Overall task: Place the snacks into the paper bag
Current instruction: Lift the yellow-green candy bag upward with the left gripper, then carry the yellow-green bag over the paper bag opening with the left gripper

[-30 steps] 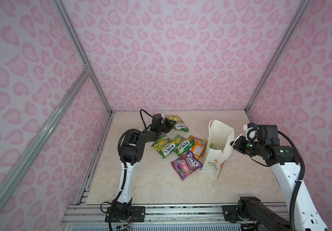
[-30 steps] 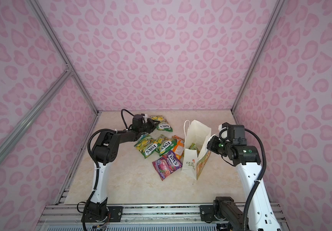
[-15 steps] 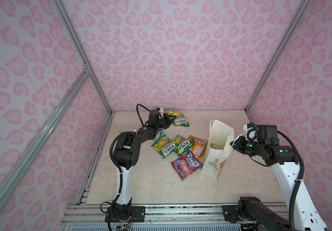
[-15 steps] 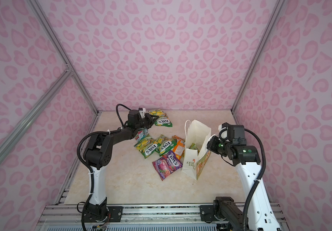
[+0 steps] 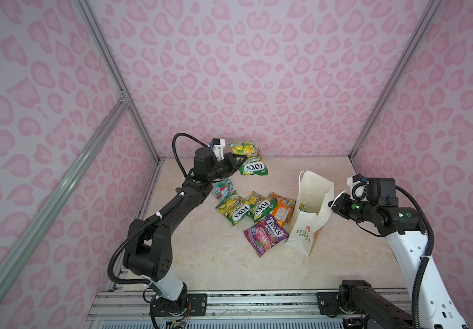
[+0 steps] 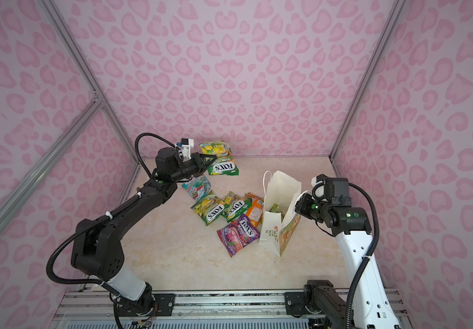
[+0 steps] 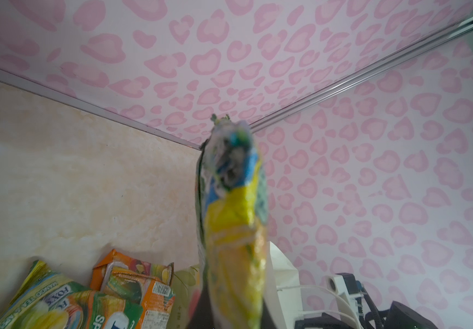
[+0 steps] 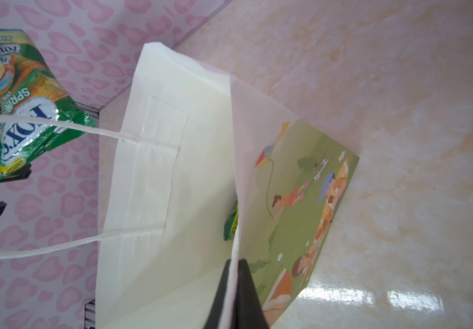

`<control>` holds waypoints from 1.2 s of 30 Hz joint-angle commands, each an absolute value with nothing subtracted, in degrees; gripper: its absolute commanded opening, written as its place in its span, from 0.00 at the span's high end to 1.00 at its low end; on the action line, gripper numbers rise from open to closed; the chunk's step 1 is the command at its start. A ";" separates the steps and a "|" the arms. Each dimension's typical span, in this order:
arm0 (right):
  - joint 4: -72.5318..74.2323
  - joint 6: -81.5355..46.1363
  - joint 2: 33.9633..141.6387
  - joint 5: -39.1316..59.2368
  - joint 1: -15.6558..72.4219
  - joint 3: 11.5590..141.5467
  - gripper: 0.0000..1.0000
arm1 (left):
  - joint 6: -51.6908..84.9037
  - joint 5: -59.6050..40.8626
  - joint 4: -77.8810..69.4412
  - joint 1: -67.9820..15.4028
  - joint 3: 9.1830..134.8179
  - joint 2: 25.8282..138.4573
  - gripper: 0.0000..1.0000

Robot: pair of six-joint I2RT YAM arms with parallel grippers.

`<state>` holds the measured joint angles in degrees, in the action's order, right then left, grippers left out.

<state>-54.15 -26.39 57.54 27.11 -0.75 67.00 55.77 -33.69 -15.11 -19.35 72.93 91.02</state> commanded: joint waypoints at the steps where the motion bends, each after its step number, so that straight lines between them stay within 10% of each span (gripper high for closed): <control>1: -54.40 -25.24 57.44 26.38 -0.71 67.36 1.00 | 49.57 -33.56 -9.04 -20.31 72.60 85.04 0.89; 14: -55.02 -24.57 57.38 25.35 -1.19 68.19 1.00 | 38.04 -26.77 9.37 -31.38 87.61 75.97 0.90; 36: -54.76 -24.85 55.99 26.01 -1.27 67.08 1.00 | 19.19 -6.02 40.89 -57.74 135.59 110.95 0.91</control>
